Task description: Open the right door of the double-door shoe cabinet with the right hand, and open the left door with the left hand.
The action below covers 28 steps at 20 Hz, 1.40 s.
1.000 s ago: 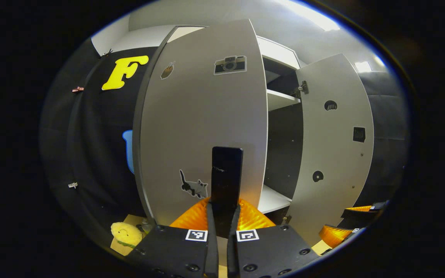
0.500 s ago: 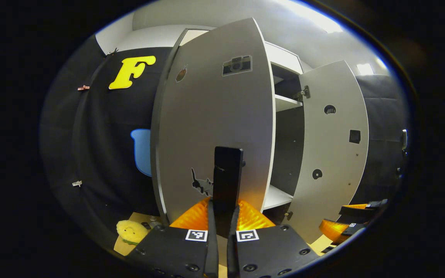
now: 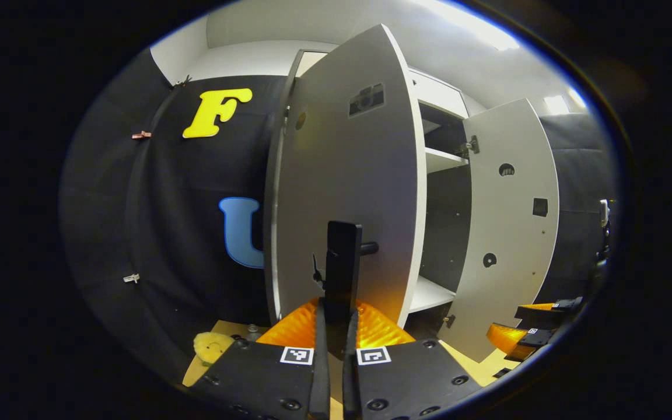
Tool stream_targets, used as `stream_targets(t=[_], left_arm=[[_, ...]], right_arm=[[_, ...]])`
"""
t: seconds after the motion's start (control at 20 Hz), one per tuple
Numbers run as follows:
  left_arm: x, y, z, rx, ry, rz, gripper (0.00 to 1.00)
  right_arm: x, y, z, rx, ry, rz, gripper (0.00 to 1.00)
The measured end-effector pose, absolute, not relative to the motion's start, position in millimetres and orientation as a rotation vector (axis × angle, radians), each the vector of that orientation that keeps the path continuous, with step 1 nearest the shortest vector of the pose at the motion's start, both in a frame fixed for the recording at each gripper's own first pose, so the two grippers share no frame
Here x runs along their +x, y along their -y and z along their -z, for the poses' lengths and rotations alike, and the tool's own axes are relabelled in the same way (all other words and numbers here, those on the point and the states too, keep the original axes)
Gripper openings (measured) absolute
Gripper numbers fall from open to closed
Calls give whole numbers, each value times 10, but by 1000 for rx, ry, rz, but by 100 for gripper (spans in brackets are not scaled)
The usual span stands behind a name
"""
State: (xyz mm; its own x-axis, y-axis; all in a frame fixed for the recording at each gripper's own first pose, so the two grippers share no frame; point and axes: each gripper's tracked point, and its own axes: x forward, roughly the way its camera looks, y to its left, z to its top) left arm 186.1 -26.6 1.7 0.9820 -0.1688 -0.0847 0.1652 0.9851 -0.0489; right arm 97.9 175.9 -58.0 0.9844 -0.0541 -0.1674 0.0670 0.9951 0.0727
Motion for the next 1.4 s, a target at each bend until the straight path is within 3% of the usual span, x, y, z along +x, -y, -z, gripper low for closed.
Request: stream_targets(t=[0.1, 0.25, 0.4, 0.6, 1.1, 1.4], left_arm=[[1847, 246, -14, -49, -85, 148, 14], [1856, 148, -24, -32, -77, 98, 12], [1852, -125, -47, -33, -61, -46, 7], [1856, 129, -25, -125, -68, 59, 5], [1599, -168, -32, -8, -98, -40, 5], [1212, 108, 1, 5, -98, -106, 6]], right_arm=[[986, -1791, 579, 85, -166, 62, 96], [984, -1857, 564, 90, -167, 54, 100], [970, -1862, 569, 76, -170, 58, 100], [933, -1881, 584, 83, -197, 60, 100], [900, -1668, 507, 66, -201, 44, 99], [756, -1338, 406, 90, -168, 8, 99]])
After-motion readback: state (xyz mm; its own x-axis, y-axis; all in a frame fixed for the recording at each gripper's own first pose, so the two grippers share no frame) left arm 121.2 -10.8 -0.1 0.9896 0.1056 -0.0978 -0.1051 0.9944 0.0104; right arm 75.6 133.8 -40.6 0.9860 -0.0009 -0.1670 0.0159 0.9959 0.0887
